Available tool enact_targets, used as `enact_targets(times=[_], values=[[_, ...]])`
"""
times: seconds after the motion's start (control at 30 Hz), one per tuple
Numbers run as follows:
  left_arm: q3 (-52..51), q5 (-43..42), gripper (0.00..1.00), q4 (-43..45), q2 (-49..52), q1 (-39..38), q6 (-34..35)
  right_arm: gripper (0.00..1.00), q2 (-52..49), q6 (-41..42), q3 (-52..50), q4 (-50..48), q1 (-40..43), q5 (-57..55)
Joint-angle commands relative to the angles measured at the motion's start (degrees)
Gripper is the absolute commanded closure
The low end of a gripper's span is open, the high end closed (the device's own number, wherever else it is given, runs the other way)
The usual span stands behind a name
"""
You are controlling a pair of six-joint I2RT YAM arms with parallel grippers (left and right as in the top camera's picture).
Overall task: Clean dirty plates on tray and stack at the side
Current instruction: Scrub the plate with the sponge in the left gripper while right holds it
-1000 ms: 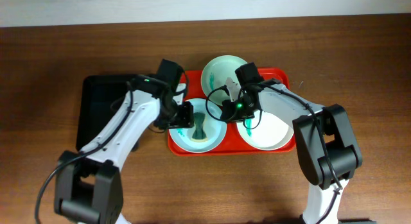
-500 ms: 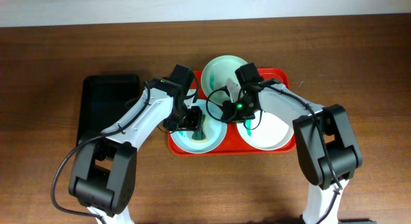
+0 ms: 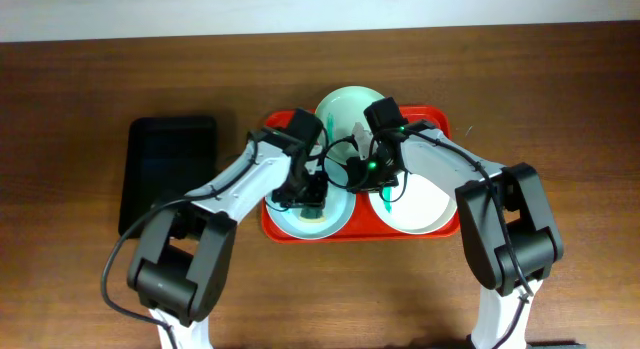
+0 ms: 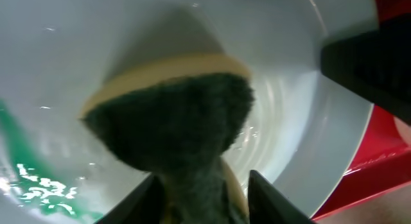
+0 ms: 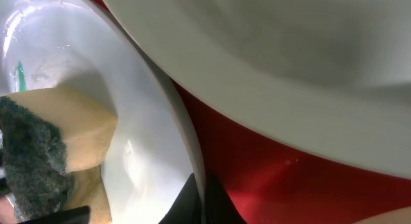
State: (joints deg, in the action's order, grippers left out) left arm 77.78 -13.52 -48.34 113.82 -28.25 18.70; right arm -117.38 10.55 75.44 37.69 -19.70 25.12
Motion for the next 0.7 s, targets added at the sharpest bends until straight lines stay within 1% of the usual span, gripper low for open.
enact_targets(times=[0.0, 0.07, 0.2, 0.27, 0.3, 0.33, 0.47, 0.57, 0.67], values=[[-0.2, 0.33, 0.63, 0.81, 0.42, -0.2, 1.42, 0.96, -1.27, 0.22, 0.13, 0.85, -0.26, -2.91], [-0.17, 2.12, 0.63, 0.87, 0.44, -0.2, 1.42, 0.96, -1.27, 0.22, 0.13, 0.94, -0.26, -2.91], [-0.2, 5.81, 0.76, 0.87, 0.5, -0.2, 1.42, 0.96, -1.27, 0.22, 0.13, 0.94, -0.26, -2.91], [-0.17, 8.61, 0.87, 0.63, 0.5, -0.2, 1.42, 0.96, -1.27, 0.22, 0.13, 1.07, -0.26, -2.93], [-0.2, 9.88, 0.96, 0.44, 0.5, -0.2, 1.42, 0.96, -1.27, 0.22, 0.13, 1.09, -0.26, -2.93], [-0.2, 11.15, 1.0, 0.22, 0.5, -0.2, 1.42, 0.96, -1.27, 0.22, 0.13, 1.09, -0.26, -2.93], [-0.2, 15.04, 1.0, -0.09, 0.5, -0.09, 1.42, 0.96, -1.27, 0.22, 0.13, 1.09, -0.26, -3.17], [-0.2, 21.38, 1.0, -0.87, 0.5, -0.09, 1.42, 0.96, -1.27, 0.22, 0.13, 1.11, -0.26, -3.17], [-0.17, 29.64, 1.0, -1.84, 0.5, -0.09, 1.46, 0.96, -1.27, 0.22, 0.13, 1.11, -0.26, -3.17]])
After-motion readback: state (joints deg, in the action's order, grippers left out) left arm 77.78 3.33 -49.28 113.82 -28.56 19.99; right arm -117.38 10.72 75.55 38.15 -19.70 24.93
